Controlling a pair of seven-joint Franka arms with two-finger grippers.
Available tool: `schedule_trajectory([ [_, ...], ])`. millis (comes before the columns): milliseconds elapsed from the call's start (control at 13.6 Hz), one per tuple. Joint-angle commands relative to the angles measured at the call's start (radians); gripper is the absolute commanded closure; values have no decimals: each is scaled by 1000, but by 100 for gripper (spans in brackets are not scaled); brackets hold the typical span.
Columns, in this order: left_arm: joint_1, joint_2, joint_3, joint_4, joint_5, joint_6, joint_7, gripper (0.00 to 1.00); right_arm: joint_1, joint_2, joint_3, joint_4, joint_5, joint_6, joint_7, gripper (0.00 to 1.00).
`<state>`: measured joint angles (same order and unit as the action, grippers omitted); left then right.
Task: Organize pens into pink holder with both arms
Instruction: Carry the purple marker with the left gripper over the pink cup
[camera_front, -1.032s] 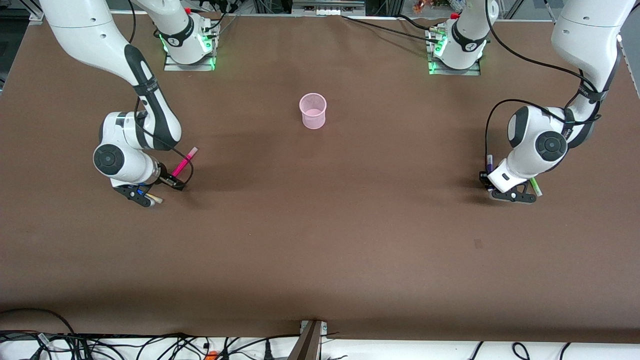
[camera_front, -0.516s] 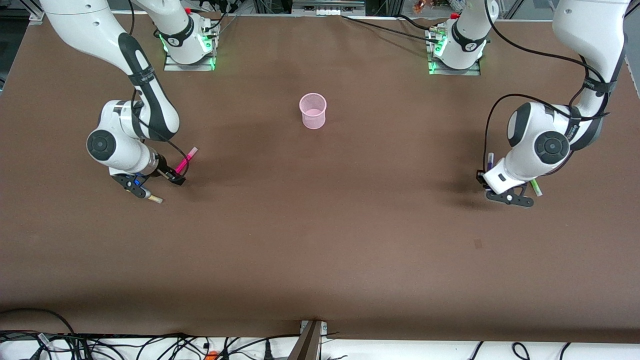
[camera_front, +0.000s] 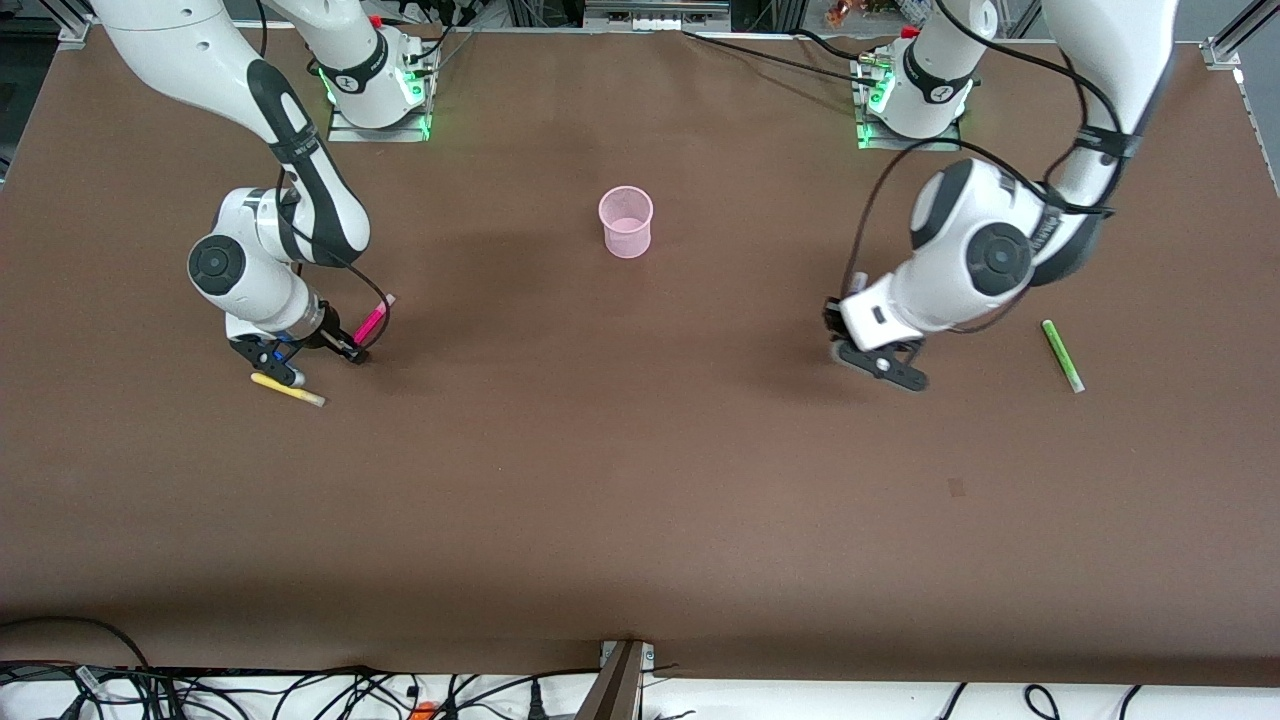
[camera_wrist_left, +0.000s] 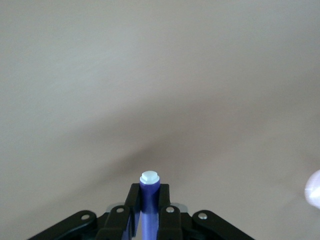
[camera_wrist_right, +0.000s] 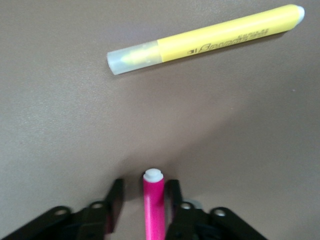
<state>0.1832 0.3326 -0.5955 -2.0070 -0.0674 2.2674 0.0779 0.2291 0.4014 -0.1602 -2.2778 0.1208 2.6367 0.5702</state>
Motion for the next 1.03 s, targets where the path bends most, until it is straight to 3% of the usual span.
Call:
schedule_trajectory([
  [0, 13, 23, -113, 19, -67, 79, 138, 100, -1, -36, 2, -14, 14, -49, -4, 100],
  [221, 5, 55, -257, 21, -120, 138, 166, 100, -1, -91, 2, 35, 14, -188, 11, 100],
  [369, -10, 68, -332, 21, -114, 243, 189, 100, -1, -137, 4, 84, 14, -329, 28, 100],
  [664, -137, 105, -349, 19, -117, 379, 296, 100, 1, -185, 4, 191, 8, -547, 27, 100],
  [959, -254, 114, -348, -50, -115, 602, 295, 100, 1, -187, 1, 224, 3, -615, 25, 100],
])
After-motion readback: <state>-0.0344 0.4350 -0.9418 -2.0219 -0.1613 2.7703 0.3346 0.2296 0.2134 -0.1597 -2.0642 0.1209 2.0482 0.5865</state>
